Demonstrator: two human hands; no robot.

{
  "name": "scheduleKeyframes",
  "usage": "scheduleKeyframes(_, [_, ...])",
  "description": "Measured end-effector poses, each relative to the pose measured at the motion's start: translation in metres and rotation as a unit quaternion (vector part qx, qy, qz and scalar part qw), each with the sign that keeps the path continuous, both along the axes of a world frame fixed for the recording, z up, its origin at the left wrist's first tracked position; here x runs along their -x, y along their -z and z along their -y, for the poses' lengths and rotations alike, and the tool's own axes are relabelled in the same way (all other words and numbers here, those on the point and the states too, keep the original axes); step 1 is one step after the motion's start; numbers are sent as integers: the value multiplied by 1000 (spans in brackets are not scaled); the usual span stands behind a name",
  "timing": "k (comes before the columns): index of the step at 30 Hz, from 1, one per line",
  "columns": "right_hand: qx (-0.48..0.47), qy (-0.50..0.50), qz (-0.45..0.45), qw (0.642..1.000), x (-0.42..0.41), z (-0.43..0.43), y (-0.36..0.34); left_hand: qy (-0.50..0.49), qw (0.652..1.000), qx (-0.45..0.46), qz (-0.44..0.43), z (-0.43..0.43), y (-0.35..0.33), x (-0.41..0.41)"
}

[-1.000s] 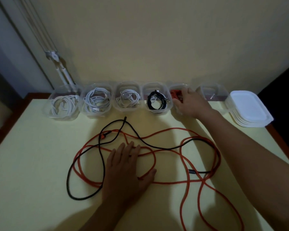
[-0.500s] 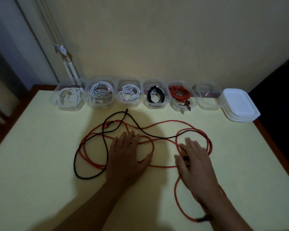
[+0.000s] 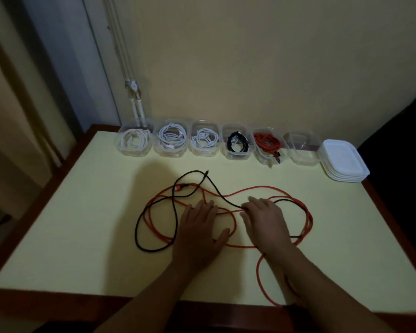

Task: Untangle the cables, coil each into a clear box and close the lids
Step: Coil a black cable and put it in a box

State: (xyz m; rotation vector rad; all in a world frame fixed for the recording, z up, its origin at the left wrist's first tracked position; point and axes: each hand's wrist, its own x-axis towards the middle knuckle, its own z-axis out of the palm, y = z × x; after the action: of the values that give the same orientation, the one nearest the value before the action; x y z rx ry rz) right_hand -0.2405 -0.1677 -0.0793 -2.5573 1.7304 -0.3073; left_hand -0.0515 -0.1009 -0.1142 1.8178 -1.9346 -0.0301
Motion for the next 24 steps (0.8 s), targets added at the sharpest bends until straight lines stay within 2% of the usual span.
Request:
scheduleKeyframes(3, [-3,-9,11,1000,-12,2,-18,-42,996,75,-36,-7,-3,-3])
scheduleKeyframes(5, [2,-16,19,1000,-13,4,-30,-121,986,101,-51,-9,-6,-16])
scheduleKeyframes(9, [-9,-4,17,1000,-12,3,-45,-263,964,37,-21,-14,-3,-55])
scheduleKeyframes(12, [-21,23,28,999,-13,1,-53,-264,964,-17,35,-15,-3,-68])
scheduleKeyframes(14, [-24,18,30,999,-16,-3,-58,-262,965,-8,23,-12,-10,-71])
scheduleKeyframes(20, [-5,-27,98,995,-31,-12,-94,-280,951,112,-63,5,-78,-68])
scheduleKeyframes(24, [-7,-86,166,982,-51,-13,-135,-203,950,190,-143,9,-143,-64])
